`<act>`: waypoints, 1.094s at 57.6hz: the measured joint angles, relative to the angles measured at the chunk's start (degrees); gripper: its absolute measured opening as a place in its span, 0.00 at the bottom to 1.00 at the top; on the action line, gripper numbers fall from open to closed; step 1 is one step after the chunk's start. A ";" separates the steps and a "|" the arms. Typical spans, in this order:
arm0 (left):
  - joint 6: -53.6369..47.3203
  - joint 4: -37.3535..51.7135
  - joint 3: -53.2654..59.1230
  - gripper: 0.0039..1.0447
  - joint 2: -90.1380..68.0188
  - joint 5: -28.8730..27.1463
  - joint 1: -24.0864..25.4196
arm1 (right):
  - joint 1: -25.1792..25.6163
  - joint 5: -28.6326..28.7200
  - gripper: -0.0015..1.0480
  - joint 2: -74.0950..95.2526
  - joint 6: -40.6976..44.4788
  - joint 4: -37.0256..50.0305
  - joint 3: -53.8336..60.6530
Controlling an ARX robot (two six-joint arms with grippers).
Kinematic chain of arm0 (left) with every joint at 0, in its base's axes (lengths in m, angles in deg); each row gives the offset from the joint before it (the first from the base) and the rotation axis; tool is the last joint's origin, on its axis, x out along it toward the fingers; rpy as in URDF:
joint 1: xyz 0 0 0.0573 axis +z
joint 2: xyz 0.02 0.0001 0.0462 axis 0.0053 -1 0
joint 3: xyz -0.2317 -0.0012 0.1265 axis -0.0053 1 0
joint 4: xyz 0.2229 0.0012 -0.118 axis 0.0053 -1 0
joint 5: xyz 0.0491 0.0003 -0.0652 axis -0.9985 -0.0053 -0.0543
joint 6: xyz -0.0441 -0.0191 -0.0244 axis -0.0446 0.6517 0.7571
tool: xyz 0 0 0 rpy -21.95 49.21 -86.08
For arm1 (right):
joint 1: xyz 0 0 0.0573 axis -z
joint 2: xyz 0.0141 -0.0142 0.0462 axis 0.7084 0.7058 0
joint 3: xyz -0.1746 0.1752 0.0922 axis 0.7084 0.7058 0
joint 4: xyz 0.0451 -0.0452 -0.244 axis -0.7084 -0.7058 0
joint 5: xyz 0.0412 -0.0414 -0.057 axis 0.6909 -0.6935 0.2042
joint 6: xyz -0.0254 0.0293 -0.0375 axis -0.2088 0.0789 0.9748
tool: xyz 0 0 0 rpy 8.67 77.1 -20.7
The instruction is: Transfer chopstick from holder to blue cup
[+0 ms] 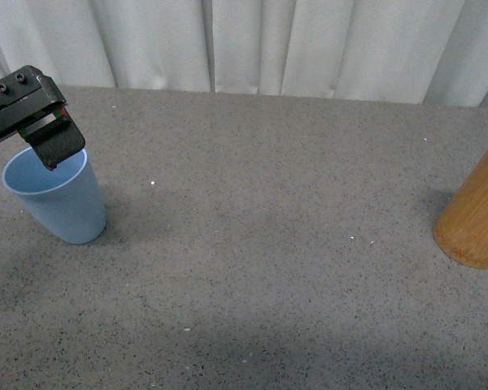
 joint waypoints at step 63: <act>2.86 -4.33 -2.97 0.94 -5.16 -1.77 2.60 | 0.00 0.00 0.91 0.00 0.00 0.00 0.00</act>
